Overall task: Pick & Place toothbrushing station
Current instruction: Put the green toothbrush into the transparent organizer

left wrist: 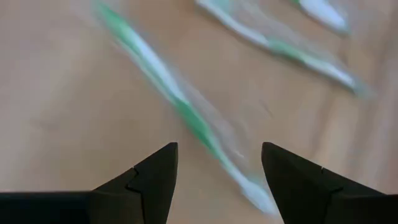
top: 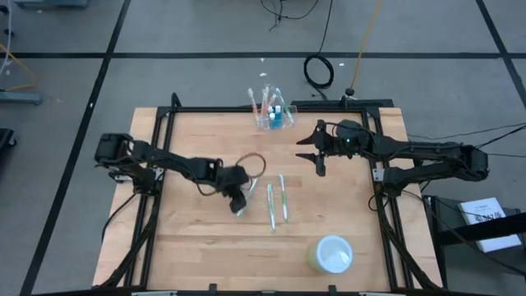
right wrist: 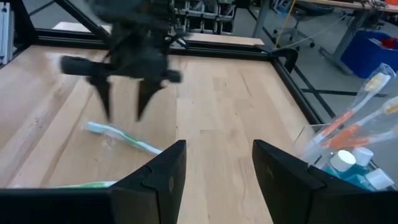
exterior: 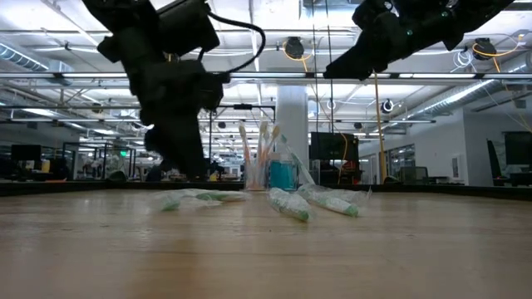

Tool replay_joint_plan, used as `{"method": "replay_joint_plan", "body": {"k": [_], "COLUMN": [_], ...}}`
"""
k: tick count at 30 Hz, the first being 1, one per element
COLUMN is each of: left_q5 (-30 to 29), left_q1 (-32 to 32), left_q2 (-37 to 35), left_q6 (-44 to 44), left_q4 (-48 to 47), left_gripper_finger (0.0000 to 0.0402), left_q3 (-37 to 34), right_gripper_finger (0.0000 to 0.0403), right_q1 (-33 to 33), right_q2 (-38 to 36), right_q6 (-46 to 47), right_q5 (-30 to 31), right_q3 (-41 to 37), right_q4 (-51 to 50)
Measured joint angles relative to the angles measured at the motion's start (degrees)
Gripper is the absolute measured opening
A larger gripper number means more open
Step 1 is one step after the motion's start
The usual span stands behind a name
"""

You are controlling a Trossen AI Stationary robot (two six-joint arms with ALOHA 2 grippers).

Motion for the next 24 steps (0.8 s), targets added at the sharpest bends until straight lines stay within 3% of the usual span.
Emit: {"method": "replay_joint_plan", "body": {"k": [3,6,10,15,21,24], "left_q5": [5.9,7.5,8.7,7.8,-7.5,-13.9], "left_q1": [-3.1,-5.7,-6.8,-7.5,-7.6,-5.7], "left_q2": [1.9,3.5,5.1,4.4,3.6,3.9], "left_q6": [-0.7,0.2,-5.0,-3.6,-0.8,-0.9], "left_q4": [2.4,4.9,-2.7,-9.1,-13.9,-9.8], "left_gripper_finger": [0.0234,0.0234,0.0234,0.0234,0.0234,0.0234], "left_q3": [0.0,0.1,0.3,0.3,0.5,1.6], "right_gripper_finger": [0.0176,0.0176,0.0176,0.0176,0.0176,0.0176], "right_q1": [-0.1,-0.1,-0.1,-0.1,-0.1,-0.1], "right_q2": [0.0,0.0,0.0,0.0,0.0,0.0], "right_q6": [-0.1,-0.2,0.4,0.5,1.5,1.5], "right_q5": [0.0,0.0,0.0,-0.2,-0.2,-0.2], "right_q3": [0.0,0.0,0.0,0.0,0.0,0.0], "right_q4": [0.1,0.1,-0.4,-1.3,-3.2,-3.8]}}
